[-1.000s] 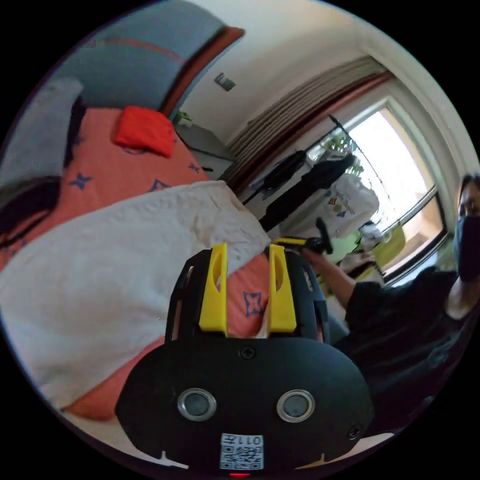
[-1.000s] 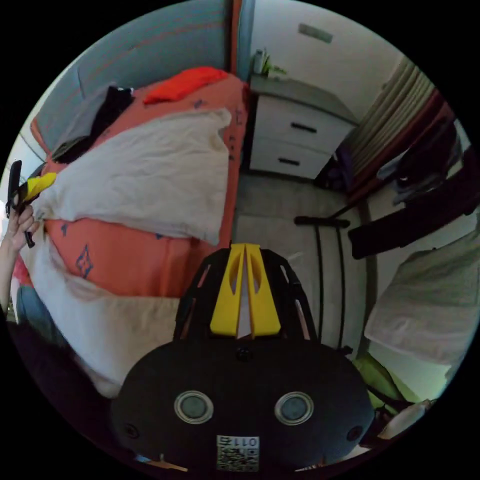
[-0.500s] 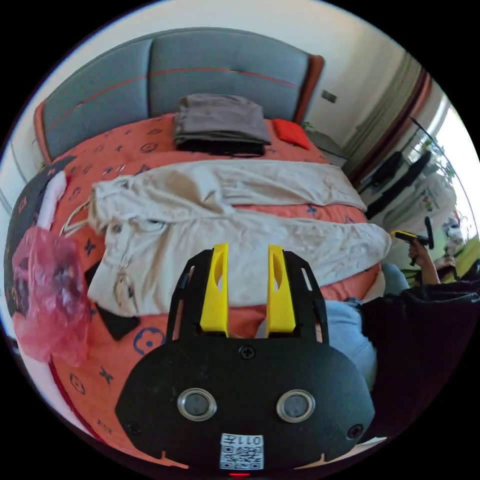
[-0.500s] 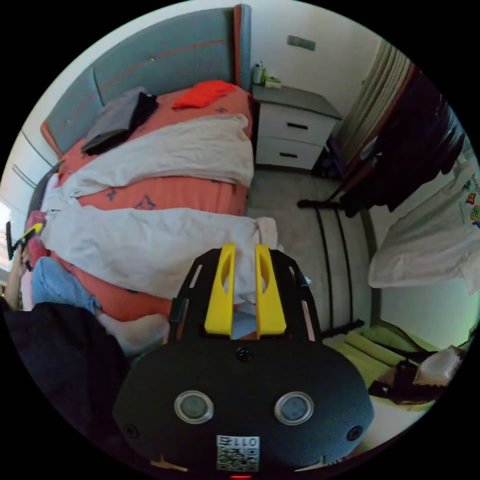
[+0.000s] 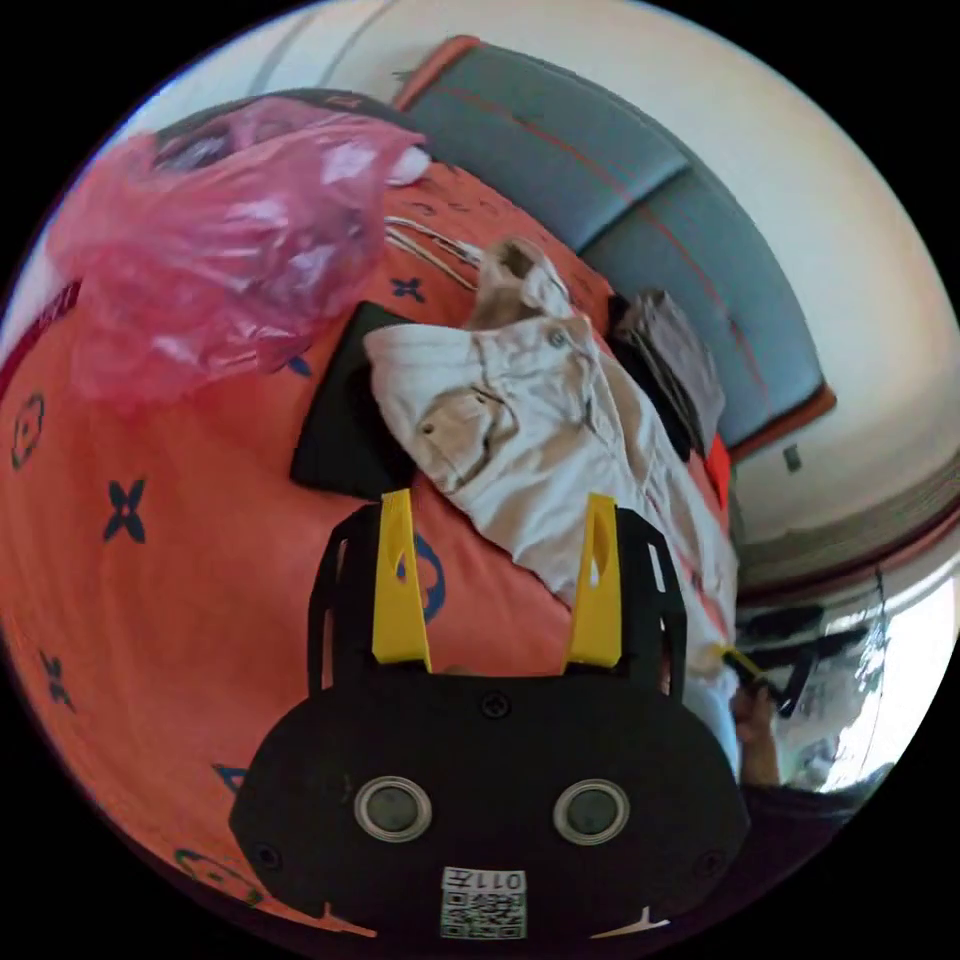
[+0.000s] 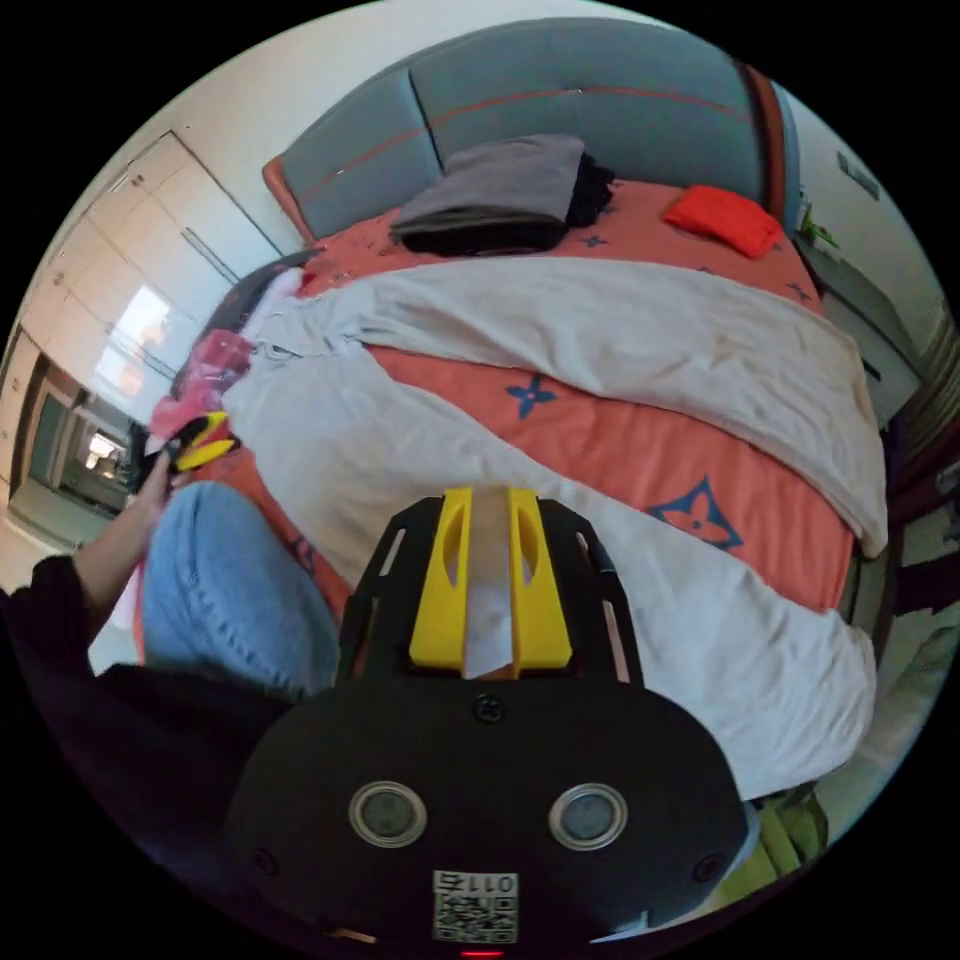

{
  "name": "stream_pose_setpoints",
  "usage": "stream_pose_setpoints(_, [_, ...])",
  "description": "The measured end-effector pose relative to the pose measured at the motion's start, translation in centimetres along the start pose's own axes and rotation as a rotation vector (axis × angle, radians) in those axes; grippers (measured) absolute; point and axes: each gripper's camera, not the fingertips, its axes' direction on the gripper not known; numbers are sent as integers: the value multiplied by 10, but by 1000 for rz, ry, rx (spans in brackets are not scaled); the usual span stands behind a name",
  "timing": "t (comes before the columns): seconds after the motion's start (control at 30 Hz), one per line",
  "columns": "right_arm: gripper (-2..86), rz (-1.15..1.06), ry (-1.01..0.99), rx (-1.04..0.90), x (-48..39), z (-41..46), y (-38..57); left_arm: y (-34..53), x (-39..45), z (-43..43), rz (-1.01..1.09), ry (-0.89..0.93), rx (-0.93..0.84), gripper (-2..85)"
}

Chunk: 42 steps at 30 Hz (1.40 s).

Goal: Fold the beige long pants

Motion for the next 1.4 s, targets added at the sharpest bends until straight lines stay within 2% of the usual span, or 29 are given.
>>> stream_pose_setpoints(0.07, [16,57,44,-54,1,17,-7,15,-31,20,-79,81,48,196])
stream_pose_setpoints(0.17, [12,130,-86,-34,8,3,-12,35,-65,53,-154,234,123,191])
stream_pose_setpoints(0.23, [8,161,-130,-33,5,-16,-14,47,-77,71,-177,256,167,182])
stream_pose_setpoints(0.4, [5,127,134,70,-31,-78,1,85,-139,135,-378,364,211,90])
stream_pose_setpoints(0.43, [6,122,162,58,-34,-81,3,88,-142,137,-368,378,215,83])
stream_pose_setpoints(0.53, [9,94,277,28,-50,-95,5,103,-125,114,-158,352,312,66])
stream_pose_setpoints(0.6, [10,53,335,58,-67,-108,3,134,-107,71,-19,250,413,64])
stream_pose_setpoints(0.63, [11,44,347,61,-71,-109,2,143,-107,63,-12,203,427,64])
stream_pose_setpoints(0.73, [11,10,369,31,-89,-103,-9,184,-161,73,-200,91,368,70])
stream_pose_setpoints(0.77, [12,2,386,3,-94,-94,-14,196,-197,102,-288,111,277,76])
stream_pose_setpoints(0.8, [13,-1,406,-36,-98,-87,-18,209,-237,138,-405,242,168,82])
stream_pose_setpoints(0.83, [13,-5,413,-45,-100,-86,-20,220,-255,151,-495,327,140,88])
stream_pose_setpoints(0.87, [14,-24,422,-46,-105,-93,-24,244,-276,161,-601,504,258,99])
stream_pose_setpoints(0.9, [16,-40,420,-37,-110,-105,-28,254,-278,161,-579,547,319,110])
stream_pose_setpoints(0.93, [17,-47,423,-31,-112,-112,-29,255,-273,157,-532,504,321,115])
stream_pose_setpoints(1.0, [25,-63,476,48,-118,-143,-32,242,-234,145,-258,246,286,152])
stream_pose_setpoints(1.1, [39,-102,511,120,-122,-169,-39,199,-177,167,72,93,159,190])
stream_pose_setpoints(1.2, [58,-110,471,124,-122,-177,-62,148,-150,217,225,85,70,198])
stream_pose_setpoints(1.33, [64,-119,464,39,-128,-171,-97,90,-139,284,298,55,-62,200])
stream_pose_setpoints(1.4, [62,-126,475,13,-131,-168,-110,60,-126,297,321,-22,-27,209])
